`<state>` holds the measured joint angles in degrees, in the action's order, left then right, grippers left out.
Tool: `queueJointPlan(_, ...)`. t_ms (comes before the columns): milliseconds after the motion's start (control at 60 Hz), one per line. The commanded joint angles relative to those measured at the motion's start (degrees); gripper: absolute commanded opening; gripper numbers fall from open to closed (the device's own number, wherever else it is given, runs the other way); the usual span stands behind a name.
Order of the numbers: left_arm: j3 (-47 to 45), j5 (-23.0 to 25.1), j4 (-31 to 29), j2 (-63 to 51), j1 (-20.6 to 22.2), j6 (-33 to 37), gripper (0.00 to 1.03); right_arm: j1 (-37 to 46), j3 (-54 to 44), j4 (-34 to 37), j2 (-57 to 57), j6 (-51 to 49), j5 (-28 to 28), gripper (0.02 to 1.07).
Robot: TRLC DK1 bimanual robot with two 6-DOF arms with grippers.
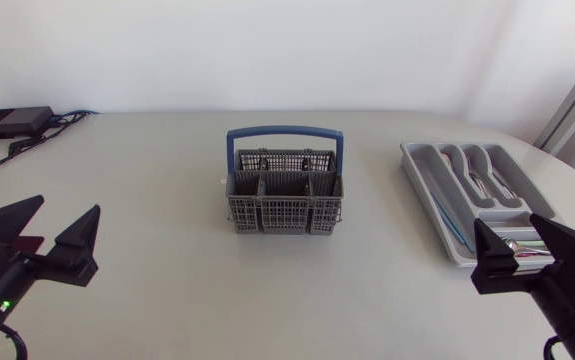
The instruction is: Sort the cutlery from the basket into the organizer compartments.
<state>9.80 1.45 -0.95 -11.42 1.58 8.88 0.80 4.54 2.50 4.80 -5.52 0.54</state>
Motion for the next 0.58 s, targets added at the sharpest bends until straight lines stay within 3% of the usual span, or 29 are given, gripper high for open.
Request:
queueJointPlan(0, -2.9, -0.5, 0.8, 2.7, -0.6, -3.2, 0.99, -0.6, -2.9, -1.6, -2.6, 3.8, -0.5, 1.02)
queueJointPlan(300, -9.6, -1.4, 0.9, 11.2, -1.6, -8.8, 0.99, -0.8, -4.5, -2.5, -4.8, 5.5, -0.5, 1.02)
queueJointPlan(567, -9.8, -1.5, 1.0, 11.4, -1.6, -8.9, 0.99, -0.8, -4.5, -2.5, -4.8, 5.5, -0.5, 1.02)
